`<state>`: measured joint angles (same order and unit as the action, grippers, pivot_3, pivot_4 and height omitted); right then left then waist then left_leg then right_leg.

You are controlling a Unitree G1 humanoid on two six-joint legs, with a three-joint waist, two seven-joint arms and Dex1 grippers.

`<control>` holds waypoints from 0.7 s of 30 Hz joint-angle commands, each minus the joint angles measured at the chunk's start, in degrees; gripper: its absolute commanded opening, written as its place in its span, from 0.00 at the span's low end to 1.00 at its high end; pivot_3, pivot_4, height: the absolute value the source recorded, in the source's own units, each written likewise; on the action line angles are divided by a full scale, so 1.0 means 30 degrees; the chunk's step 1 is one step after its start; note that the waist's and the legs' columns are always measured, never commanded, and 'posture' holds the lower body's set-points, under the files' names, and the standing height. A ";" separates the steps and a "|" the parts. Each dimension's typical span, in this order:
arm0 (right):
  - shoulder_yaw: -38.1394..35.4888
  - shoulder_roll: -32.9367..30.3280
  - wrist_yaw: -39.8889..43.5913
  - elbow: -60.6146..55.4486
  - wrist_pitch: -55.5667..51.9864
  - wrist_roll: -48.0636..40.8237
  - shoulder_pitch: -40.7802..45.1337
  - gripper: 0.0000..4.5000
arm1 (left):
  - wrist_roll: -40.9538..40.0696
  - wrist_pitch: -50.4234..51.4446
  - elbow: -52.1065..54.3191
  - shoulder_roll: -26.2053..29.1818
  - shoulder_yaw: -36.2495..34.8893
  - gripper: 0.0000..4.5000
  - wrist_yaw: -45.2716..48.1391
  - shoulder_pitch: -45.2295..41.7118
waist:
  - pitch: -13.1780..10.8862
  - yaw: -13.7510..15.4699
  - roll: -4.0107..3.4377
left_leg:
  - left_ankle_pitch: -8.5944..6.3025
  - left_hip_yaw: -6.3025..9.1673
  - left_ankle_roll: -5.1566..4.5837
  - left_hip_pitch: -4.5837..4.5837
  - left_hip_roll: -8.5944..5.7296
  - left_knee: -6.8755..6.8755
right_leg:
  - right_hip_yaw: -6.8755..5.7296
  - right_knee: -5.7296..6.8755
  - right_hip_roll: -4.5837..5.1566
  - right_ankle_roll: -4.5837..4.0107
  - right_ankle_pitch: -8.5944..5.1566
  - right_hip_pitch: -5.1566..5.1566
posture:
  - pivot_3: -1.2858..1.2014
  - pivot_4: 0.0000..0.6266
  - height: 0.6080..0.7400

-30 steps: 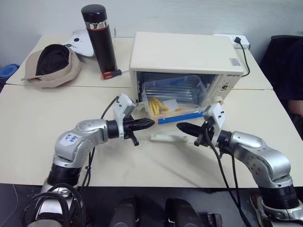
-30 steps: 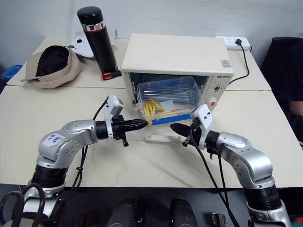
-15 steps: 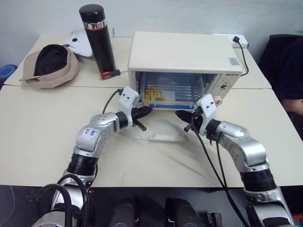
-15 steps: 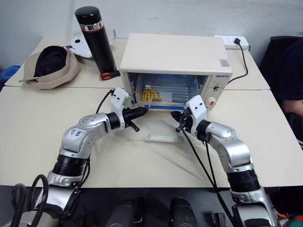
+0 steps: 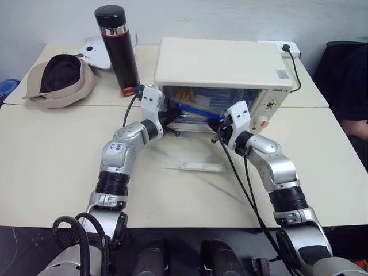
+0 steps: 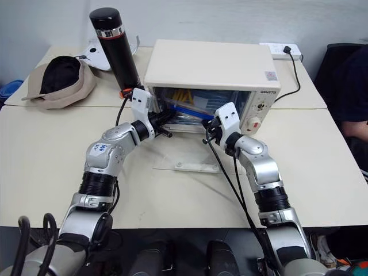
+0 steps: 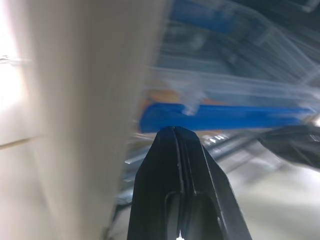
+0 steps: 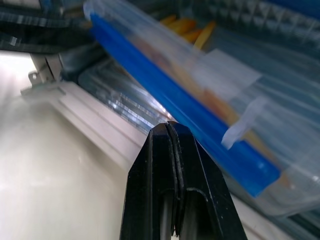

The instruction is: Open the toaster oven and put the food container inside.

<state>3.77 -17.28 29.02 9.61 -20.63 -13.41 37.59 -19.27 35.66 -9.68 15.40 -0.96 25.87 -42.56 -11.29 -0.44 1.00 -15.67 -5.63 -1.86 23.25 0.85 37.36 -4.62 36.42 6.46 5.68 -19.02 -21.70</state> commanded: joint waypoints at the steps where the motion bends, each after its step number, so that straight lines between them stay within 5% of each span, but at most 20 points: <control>1: -0.0975 -0.0261 -0.0402 -0.0280 0.0694 0.0168 0.0308 0.00 | -0.1147 0.1036 0.3018 0.1380 0.0057 0.00 0.2155 0.0799 | 0.0000 -0.0031 -0.0001 | 0.0004 -0.0003 0.0007 -0.0003 0.0001 -0.0011 | 0.0004 0.0002 -0.0001 -0.0001 -0.0001 -0.0003 | 0.52 0.24 1.00; 8: -0.1637 -0.0358 -0.0597 -0.0269 0.0407 0.0051 0.0301 0.00 | -0.2745 0.2781 0.5521 0.4304 -0.1027 0.04 0.4245 0.1732 | 0.0000 -0.0097 -0.0001 | 0.0019 0.0014 0.0030 0.0003 0.0001 -0.0013 | 0.0052 0.0005 0.0010 -0.0004 -0.0002 -0.0008 | 0.52 0.24 1.00; 21: -0.7182 -0.8485 0.5122 -1.3095 -0.9380 -0.8919 -0.9619 0.00 | -0.8334 0.5246 0.9587 1.4631 -0.4582 0.83 1.3565 0.4724 | -0.0007 0.0105 -0.0012 | -0.0043 0.0048 0.0008 -0.0022 0.0004 -0.0075 | 0.0057 -0.0178 0.0039 -0.0028 -0.0016 0.0056 | 0.52 0.24 1.00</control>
<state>-14.28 -41.29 42.86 -25.10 -46.42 -36.34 11.37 -43.07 52.01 18.27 57.49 -13.00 64.13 -28.53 -11.32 -0.13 0.97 -15.81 -5.48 -1.81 23.13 0.87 37.11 -4.43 35.89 6.57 5.59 -19.07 -21.52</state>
